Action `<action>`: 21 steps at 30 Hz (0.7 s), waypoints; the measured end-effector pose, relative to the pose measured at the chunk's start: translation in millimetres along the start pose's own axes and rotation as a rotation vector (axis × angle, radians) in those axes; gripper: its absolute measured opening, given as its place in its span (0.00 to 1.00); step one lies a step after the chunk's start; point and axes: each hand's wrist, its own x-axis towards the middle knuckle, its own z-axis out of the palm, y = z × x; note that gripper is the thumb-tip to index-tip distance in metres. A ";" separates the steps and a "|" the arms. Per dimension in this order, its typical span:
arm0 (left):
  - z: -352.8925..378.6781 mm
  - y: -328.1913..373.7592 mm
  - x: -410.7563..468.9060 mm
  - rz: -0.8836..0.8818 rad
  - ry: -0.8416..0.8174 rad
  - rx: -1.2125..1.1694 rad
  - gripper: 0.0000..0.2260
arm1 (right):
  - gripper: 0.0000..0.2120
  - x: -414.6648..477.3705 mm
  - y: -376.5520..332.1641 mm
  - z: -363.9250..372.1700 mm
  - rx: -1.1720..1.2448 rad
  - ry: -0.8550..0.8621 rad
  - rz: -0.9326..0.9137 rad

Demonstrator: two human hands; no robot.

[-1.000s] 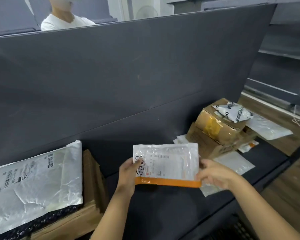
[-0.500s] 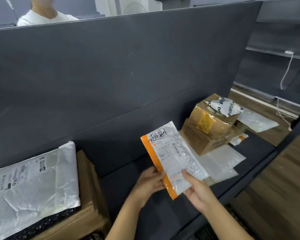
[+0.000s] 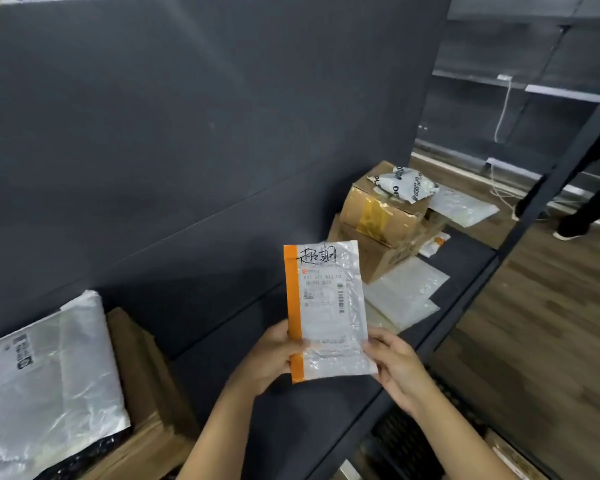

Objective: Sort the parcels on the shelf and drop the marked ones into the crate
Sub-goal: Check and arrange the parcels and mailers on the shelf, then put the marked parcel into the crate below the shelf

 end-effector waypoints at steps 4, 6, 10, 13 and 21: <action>15.8 -13.1 -0.5 0.020 0.147 -0.042 0.14 | 0.11 -8.8 6.7 -12.9 0.015 0.057 -0.034; 26.4 -16.1 -3.0 0.037 0.153 -0.056 0.13 | 0.10 -13.7 9.6 -21.7 0.028 0.102 -0.044; 47.4 -15.5 1.6 0.050 0.131 -0.016 0.12 | 0.10 -19.2 6.9 -41.4 0.048 0.154 -0.070; 71.0 -12.9 15.1 0.051 0.116 0.047 0.14 | 0.10 -25.0 1.2 -63.3 0.044 0.197 -0.086; 188.0 -30.5 57.7 -0.055 -0.065 0.185 0.15 | 0.19 -58.2 -16.7 -175.2 -0.015 0.430 -0.085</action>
